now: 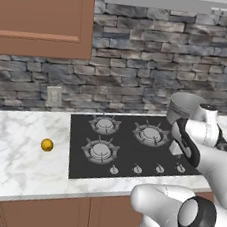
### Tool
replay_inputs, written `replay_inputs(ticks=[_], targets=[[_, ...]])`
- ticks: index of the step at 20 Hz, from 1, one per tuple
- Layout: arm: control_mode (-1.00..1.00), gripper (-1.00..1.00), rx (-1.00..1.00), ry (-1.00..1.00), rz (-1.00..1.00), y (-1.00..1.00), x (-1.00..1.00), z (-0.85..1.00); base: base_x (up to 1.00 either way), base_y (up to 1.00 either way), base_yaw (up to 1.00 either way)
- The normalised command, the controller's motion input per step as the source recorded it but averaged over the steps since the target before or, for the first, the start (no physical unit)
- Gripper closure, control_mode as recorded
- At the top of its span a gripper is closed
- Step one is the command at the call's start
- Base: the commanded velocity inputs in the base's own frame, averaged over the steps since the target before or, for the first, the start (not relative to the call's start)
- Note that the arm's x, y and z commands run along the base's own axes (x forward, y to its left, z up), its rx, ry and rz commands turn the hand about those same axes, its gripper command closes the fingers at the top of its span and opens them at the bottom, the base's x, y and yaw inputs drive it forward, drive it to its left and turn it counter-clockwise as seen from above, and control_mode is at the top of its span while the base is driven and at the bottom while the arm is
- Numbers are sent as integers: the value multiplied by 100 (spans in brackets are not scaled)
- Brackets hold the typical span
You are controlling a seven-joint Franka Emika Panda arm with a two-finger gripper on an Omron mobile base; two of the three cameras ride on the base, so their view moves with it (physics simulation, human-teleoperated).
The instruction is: Turn on the burner for the pot on the stove. Wait thirty seconds for the pot to heat up. Then add the lemon to the pot.
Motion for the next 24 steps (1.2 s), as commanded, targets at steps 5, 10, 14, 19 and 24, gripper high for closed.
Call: replay_inputs(ticks=[5, 10, 14, 19, 24], targets=[[-100, -100, 0, 0, 0, -11, 0, -37, 0, 0, 0], [-100, -100, 0, 0, 0, -17, 0, -38, 0, 0, 0], [-100, -100, 0, 0, 0, -10, 0, -31, 0, 0, 0], [-100, -100, 0, 1, 0, -3, 7, -25, 0, 0, 0], [-100, -100, 0, 2, 0, -2, 13, -22, 0, 0, 0]])
